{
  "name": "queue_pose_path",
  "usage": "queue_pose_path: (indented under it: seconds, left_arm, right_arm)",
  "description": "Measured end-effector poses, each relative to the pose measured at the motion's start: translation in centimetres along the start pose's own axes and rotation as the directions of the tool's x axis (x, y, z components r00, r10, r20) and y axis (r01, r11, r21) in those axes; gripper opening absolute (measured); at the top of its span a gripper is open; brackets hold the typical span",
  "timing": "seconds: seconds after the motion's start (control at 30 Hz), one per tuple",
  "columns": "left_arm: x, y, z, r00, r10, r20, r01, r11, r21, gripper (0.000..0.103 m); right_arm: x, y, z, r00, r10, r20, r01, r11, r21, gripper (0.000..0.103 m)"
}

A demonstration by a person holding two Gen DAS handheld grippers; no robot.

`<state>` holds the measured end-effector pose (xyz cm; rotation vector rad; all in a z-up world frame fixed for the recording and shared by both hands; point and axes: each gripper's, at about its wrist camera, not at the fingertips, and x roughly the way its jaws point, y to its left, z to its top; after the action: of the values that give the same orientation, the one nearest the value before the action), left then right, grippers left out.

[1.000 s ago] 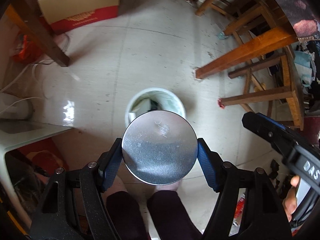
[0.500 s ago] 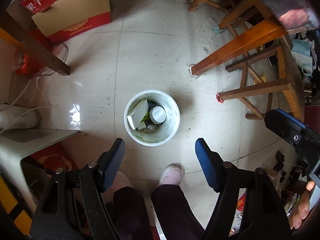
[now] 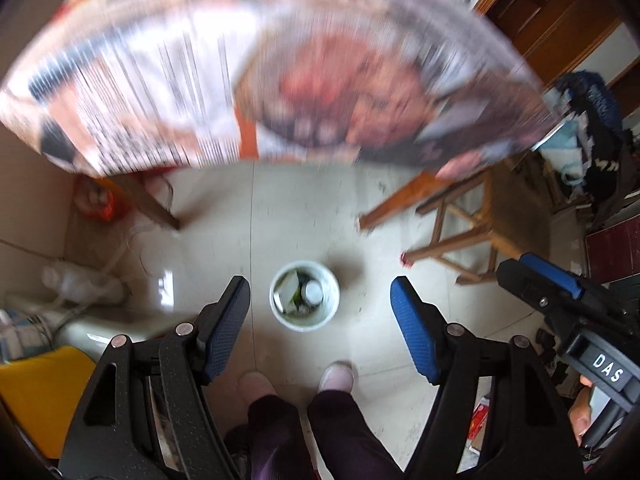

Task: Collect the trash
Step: 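Raise both open tools back up toward the table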

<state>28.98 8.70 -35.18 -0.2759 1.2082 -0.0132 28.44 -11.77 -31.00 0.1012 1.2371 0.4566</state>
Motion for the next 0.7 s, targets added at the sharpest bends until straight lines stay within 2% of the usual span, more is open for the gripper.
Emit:
queue_pose_path:
  seconds: [0.2,0.33,0.4,0.57,0.63,0.7]
  left_arm:
    - [-10.4,-1.0,2.7,0.988,-0.031,0.151,0.023,0.998,0.059,0.072]
    - [-17.0,-1.7,3.5,0.965,-0.049,0.257,0.019,0.993,0.118,0.072]
    - [-20.0,-1.8,3.5,0.948,-0.058,0.312,0.009,0.988,0.154,0.072]
    - [-26.1,-1.5,3.8,0.908,-0.065,0.414,-0.028,0.976,0.215,0.078]
    - [-28.0,-1.2,3.6,0.888,-0.079,0.454,-0.031,0.973,0.229,0.083]
    - [-29.6,-1.0,3.6,0.868,-0.09,0.488,-0.033,0.971,0.237,0.091]
  right_arm:
    - [-8.3,4.0,2.5,0.991,-0.008,0.131,0.012,1.0,-0.028,0.043]
    - [-13.5,6.5,3.4,0.972,-0.02,0.232,0.029,0.999,-0.035,0.044]
    - [-15.7,7.6,3.6,0.96,-0.025,0.28,0.034,0.999,-0.029,0.05]
    - [-20.8,9.7,3.4,0.908,-0.059,0.415,0.066,0.998,-0.003,0.065]
    - [-22.3,10.3,3.3,0.887,-0.073,0.456,0.081,0.997,0.003,0.068]
    - [-23.5,10.8,3.3,0.865,-0.089,0.494,0.094,0.995,0.014,0.079]
